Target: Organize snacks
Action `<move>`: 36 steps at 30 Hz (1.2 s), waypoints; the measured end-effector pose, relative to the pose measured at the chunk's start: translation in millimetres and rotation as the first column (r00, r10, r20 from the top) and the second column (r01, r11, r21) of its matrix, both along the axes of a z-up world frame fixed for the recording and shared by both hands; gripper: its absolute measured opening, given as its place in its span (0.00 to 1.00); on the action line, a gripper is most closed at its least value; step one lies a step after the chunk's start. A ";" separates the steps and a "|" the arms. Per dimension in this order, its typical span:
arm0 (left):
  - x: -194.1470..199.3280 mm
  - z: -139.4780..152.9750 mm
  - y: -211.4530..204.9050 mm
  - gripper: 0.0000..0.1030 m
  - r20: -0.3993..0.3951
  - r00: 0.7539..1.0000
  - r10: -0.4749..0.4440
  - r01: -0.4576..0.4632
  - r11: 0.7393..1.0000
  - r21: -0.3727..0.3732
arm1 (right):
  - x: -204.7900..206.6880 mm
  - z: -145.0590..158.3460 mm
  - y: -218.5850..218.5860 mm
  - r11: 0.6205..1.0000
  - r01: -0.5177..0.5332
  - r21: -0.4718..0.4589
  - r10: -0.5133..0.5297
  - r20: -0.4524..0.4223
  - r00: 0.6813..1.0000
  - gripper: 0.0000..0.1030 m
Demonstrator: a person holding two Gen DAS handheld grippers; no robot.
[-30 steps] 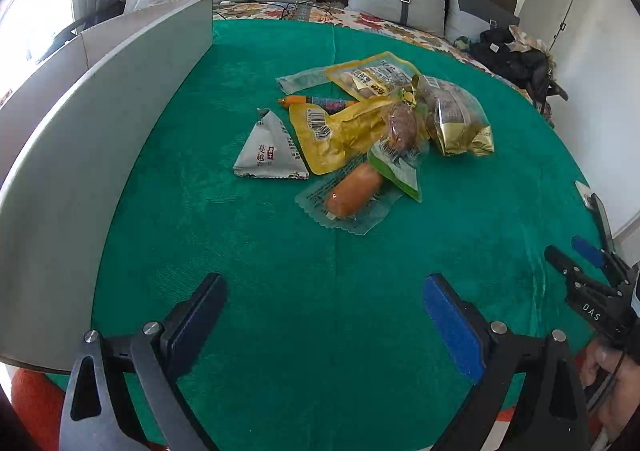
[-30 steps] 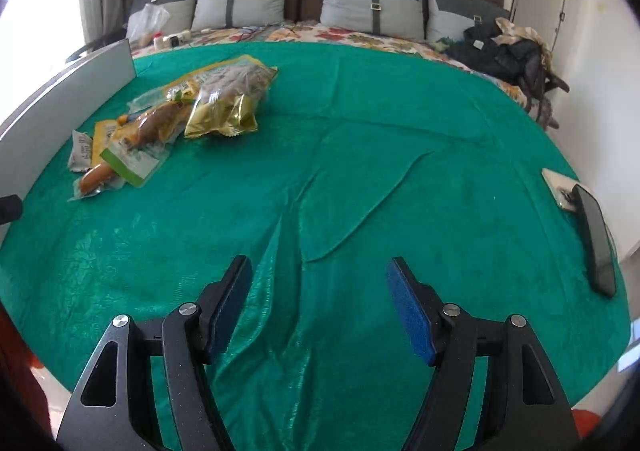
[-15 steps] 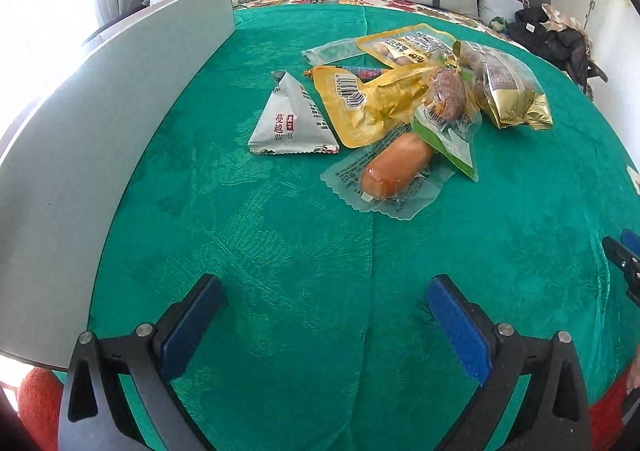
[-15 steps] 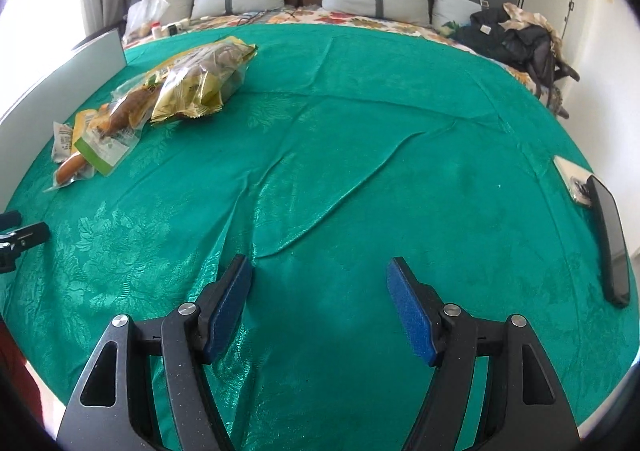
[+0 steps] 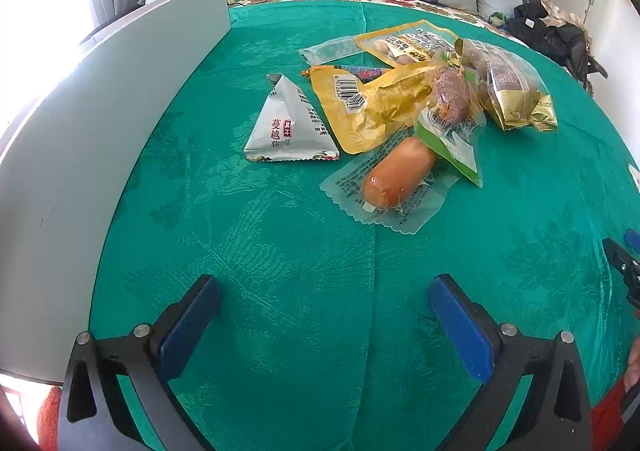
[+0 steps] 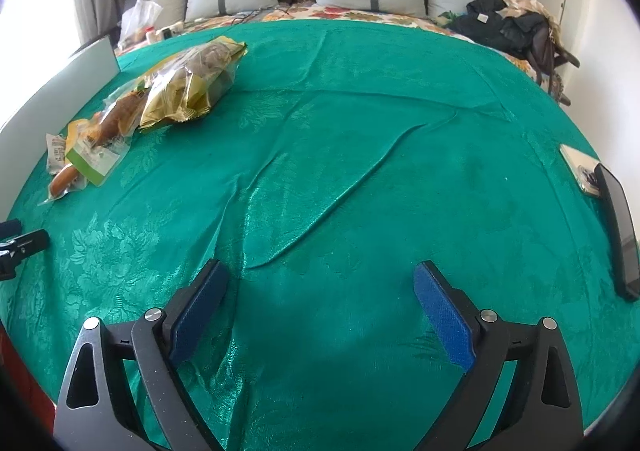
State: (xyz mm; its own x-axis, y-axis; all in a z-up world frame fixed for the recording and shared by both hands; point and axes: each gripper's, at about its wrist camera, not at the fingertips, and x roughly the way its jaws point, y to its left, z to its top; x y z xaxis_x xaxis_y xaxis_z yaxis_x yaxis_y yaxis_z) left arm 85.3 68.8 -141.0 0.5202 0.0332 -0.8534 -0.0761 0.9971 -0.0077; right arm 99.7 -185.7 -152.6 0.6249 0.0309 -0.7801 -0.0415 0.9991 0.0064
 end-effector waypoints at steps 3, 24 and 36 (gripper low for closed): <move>-5.7 -0.9 -0.2 1.00 0.028 1.000 0.008 -0.008 1.000 0.003 | 0.0 0.0 -0.1 1.000 -0.003 0.001 0.003 0.001 1.000 0.94; -13.2 -0.7 1.2 1.00 0.060 0.996 -0.062 0.061 0.998 0.009 | -6.7 -0.8 0.9 1.000 0.022 -0.004 -0.022 0.027 0.999 0.94; -15.3 -0.5 3.6 1.00 0.084 0.992 -0.092 0.091 0.996 0.009 | -3.9 0.5 -1.6 0.999 0.035 -0.001 -0.035 0.027 0.999 0.94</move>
State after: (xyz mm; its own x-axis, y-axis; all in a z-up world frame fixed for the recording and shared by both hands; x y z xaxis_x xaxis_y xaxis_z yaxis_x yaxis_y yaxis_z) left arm 70.0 72.3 -141.5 0.5913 -0.0136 -0.8063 0.0161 0.9999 -0.0051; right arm 95.8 -187.3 -152.1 0.6462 0.0069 -0.7632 -0.0063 1.0000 0.0038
